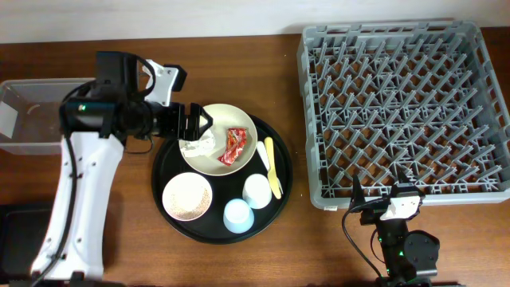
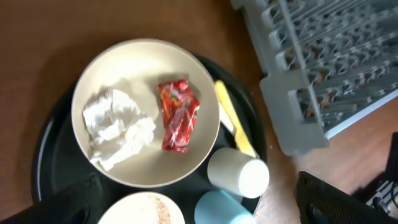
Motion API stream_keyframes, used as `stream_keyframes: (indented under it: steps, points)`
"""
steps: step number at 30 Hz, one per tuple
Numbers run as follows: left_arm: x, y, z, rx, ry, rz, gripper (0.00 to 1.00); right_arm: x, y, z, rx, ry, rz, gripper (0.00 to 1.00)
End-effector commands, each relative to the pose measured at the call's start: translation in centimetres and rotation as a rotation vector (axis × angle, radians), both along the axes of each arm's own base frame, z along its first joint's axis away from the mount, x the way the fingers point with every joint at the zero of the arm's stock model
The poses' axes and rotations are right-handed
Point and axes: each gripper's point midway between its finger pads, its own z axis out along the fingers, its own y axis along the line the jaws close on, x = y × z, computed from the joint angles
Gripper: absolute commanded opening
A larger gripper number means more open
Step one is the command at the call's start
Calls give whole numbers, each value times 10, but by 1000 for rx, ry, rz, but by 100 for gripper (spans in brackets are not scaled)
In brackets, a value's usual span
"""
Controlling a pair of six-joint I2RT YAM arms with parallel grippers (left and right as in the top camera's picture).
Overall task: Sort waste into correct bins and load items into the dishwasher rack
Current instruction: 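Grasp the white tissue on the beige plate with the left gripper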
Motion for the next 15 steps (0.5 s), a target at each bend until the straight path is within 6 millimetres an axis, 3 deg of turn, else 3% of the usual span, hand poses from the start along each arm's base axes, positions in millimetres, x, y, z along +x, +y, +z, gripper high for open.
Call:
stream_keyframes:
  steps: [1, 3, 5, 7, 8, 13, 15]
  points:
    - [4, -2, -27, -10, 108, -4, 76, 0, 1, -2, 8, 5, 0, 98]
    - [6, 3, -53, 17, 204, 44, 63, 0, 1, -2, 8, 5, 1, 98]
    - [4, 1, -66, 48, 240, 50, 59, 0, 1, -2, 8, 5, 1, 98]
    - [6, 18, -82, 204, 266, 191, 52, 0, 1, -2, 8, 5, 1, 98]
    - [7, 16, -84, 239, 256, 205, 50, 0, 1, -2, 8, 5, 1, 98]
    - [15, 2, -90, 428, 174, 283, 50, 0, 1, -2, 8, 5, 0, 98]
    - [20, -4, -106, 442, 195, 267, 50, 0, 1, -2, 8, 5, 0, 98]
